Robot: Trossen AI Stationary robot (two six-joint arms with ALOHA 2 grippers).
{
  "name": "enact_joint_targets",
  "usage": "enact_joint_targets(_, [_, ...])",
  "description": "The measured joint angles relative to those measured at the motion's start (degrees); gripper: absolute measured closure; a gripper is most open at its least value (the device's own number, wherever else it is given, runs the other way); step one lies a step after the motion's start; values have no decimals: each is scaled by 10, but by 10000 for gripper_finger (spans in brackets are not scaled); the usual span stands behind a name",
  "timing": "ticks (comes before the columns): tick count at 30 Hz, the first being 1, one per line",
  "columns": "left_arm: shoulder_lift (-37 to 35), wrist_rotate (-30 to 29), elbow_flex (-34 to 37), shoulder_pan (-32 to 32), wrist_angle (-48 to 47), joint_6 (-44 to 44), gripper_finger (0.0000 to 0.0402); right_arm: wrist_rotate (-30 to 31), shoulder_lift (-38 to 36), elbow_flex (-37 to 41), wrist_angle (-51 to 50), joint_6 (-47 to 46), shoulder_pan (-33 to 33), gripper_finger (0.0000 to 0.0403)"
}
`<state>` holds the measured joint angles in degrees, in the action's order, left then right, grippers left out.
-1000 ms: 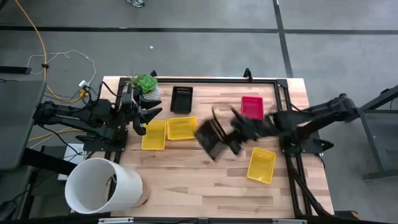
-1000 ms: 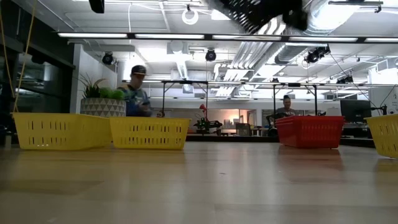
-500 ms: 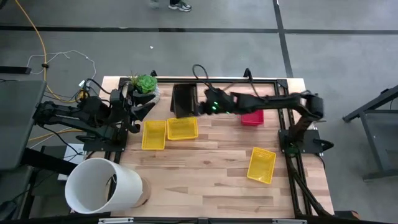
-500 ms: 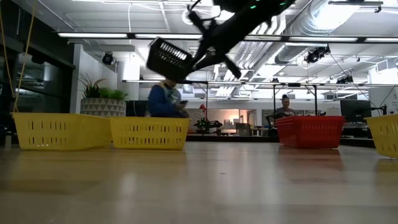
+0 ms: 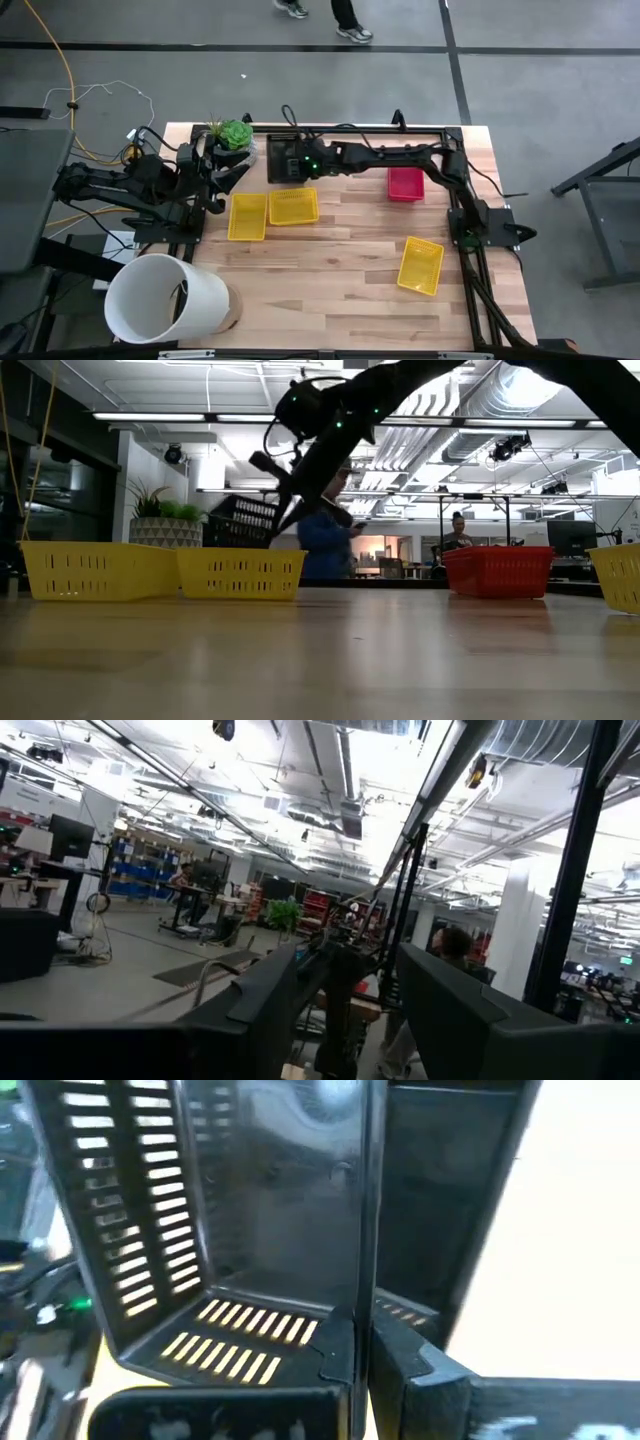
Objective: Stack baskets by color
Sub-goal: Stack the bottom black bin on top of the black bin, then stack the top yellow bin on top of the yellow bin
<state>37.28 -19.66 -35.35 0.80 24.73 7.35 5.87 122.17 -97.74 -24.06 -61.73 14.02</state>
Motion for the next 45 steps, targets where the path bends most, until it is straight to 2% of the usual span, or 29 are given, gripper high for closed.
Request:
enact_joint_targets(5, [0,0,0,0,0,0,241,32,0,3,-42,-14,10,403])
enact_joint_targets(18, [0,0,0,0,0,0,241,3,0,4,-83,-11,19,402])
enact_joint_targets(23, [0,0,0,0,0,0,241,-3,0,4,-89,27,25,391])
enact_joint_targets(27, [0,0,0,0,0,0,241,-3,0,4,-102,36,25,362])
enact_joint_targets(34, [0,0,0,0,0,-1,241,4,-22,0,-118,89,26,269])
enact_joint_targets(39, [0,0,0,0,-5,-1,241,15,-78,-2,-166,216,29,221])
enact_joint_targets(42, [0,-1,0,0,-6,-1,241,31,-120,7,-224,305,20,211])
enact_joint_targets(45, [0,-3,0,0,-9,-1,241,29,-174,55,-264,367,4,210])
